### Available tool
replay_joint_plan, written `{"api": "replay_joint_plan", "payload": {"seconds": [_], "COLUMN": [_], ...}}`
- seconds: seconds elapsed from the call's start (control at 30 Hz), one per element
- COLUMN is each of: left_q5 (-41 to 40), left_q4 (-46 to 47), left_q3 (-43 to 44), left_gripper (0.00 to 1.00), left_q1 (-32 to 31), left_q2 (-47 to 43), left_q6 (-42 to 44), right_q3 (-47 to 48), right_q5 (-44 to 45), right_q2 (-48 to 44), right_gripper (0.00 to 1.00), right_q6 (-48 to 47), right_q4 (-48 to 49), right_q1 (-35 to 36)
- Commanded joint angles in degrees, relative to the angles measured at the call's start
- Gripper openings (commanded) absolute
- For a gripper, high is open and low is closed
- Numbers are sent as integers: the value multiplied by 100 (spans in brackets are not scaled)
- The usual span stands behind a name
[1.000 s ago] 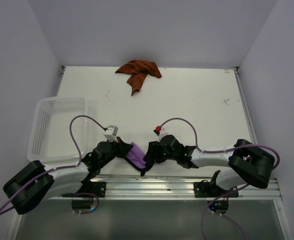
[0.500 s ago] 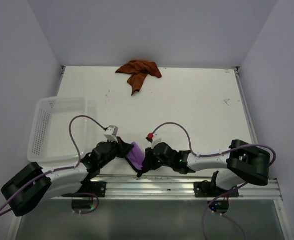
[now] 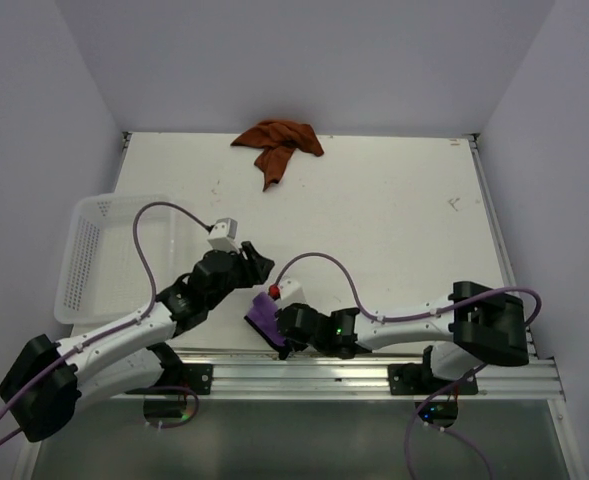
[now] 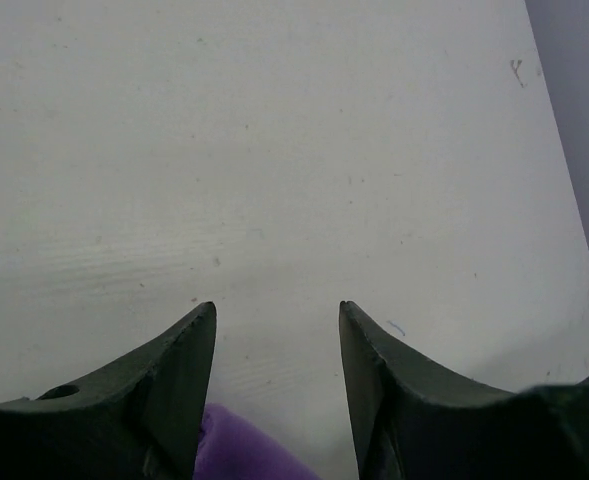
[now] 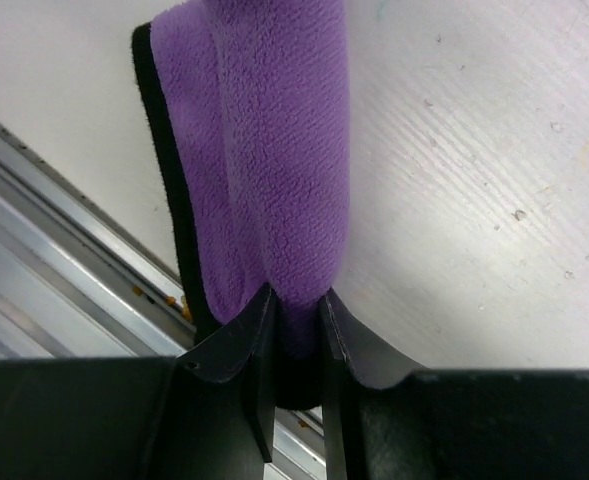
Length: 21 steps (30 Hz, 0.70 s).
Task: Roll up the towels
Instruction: Roll the towel
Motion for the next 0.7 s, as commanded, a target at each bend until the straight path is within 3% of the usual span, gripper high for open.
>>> {"api": "replay_joint_plan", "payload": {"seconds": [0.0, 0.2, 0.5, 0.67], "left_q5": [160, 997, 1639, 1982], "left_q4": [-1642, -2478, -2330, -2083], "left_q3": [878, 1662, 1689, 1680], "left_gripper": [55, 54, 53, 52], "left_q1": [254, 500, 615, 624], "left_q2": [201, 457, 675, 948], "left_q6": [-474, -650, -756, -765], "right_q3": [424, 916, 1944, 2341], "right_q5": [918, 2052, 3405, 3714], "right_q2": [351, 703, 1625, 2197], "right_gripper": [16, 15, 16, 17], "right_q6": [-84, 303, 646, 831], "right_q4": [-774, -1617, -3251, -3719], "right_q1": [248, 530, 908, 1101]}}
